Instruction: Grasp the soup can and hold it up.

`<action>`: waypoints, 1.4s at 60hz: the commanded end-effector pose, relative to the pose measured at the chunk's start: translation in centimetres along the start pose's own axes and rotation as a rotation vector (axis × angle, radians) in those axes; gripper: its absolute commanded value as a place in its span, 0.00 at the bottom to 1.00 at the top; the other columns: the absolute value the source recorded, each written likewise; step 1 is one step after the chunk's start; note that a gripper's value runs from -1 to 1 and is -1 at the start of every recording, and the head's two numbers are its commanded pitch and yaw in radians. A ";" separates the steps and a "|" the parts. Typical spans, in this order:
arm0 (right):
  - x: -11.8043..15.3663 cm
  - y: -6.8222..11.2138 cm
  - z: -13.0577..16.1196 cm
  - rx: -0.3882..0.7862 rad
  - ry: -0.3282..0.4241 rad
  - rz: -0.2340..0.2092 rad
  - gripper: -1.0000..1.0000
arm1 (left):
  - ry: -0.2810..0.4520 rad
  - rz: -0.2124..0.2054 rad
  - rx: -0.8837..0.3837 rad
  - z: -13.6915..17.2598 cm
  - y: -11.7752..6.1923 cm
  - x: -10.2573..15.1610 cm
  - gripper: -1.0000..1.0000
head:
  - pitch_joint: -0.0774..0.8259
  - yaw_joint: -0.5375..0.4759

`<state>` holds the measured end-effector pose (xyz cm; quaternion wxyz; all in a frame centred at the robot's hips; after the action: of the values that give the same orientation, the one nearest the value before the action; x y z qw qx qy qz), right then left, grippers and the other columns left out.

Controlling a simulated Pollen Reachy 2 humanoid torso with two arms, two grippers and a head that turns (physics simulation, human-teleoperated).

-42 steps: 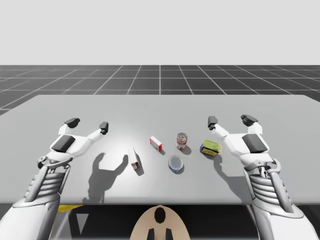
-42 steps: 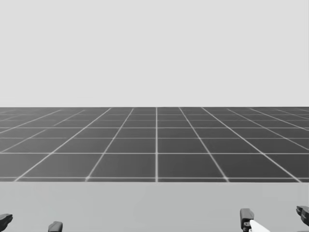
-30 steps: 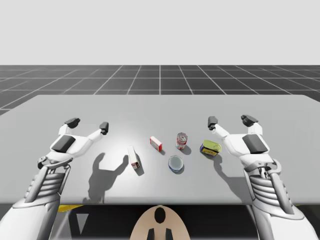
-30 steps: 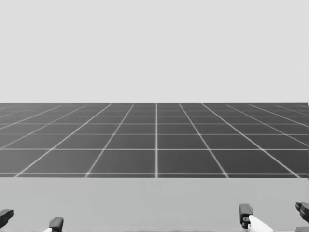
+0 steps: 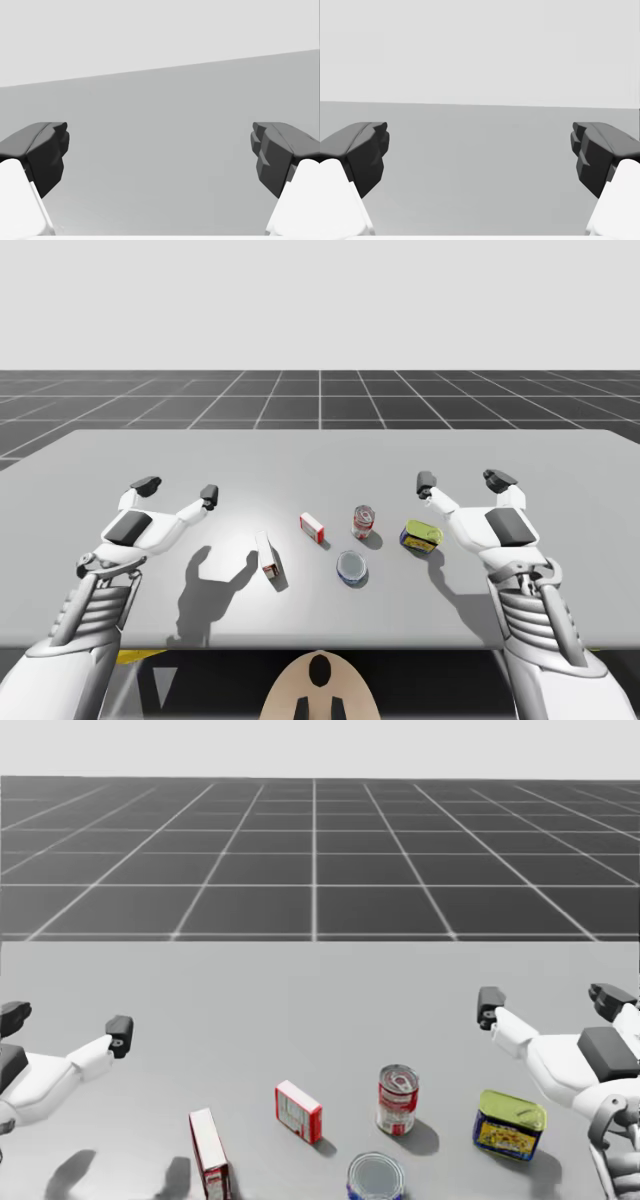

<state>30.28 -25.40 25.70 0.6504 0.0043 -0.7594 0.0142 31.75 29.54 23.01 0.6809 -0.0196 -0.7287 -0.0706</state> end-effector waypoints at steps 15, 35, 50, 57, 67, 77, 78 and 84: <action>-0.1 0.1 -0.1 -0.003 0.003 0.011 0.00 | -0.008 -0.002 -0.006 0.1 -0.1 0.2 0.00 | 0.69 0.43; 0.8 1.9 1.1 0.083 0.054 -0.026 0.00 | -0.011 -0.001 -0.007 0.3 -0.4 0.4 0.00 | 0.74 0.34; 1.9 5.2 3.0 0.238 0.171 -0.069 0.00 | -0.010 0.005 -0.005 0.2 -0.5 0.4 0.00 | 0.74 0.35; 1.3 6.7 3.3 0.303 0.232 -0.071 0.00 | -0.008 0.006 -0.004 0.2 -0.4 0.4 0.00 | 0.74 0.36; -0.5 8.6 3.2 0.351 0.305 -0.061 0.00 | -0.007 0.007 -0.005 0.2 -0.3 0.4 0.00 | 0.74 0.36; -2.1 9.6 2.6 0.383 0.371 -0.096 0.00 | -0.006 0.004 -0.006 0.2 -0.3 0.4 0.00 | 0.74 0.36; -2.2 9.7 2.6 0.386 0.376 -0.099 0.00 | -0.006 0.004 -0.006 0.2 -0.3 0.4 0.00 | 0.74 0.36; -2.9 10.1 1.8 0.401 0.423 -0.127 0.00 | -0.005 0.001 -0.004 0.2 -0.4 0.4 0.00 | 0.74 0.36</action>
<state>28.03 -17.18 23.52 0.7647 0.1351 -0.6142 0.1407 31.47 29.20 23.35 0.6786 -0.0227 -0.7307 -0.0712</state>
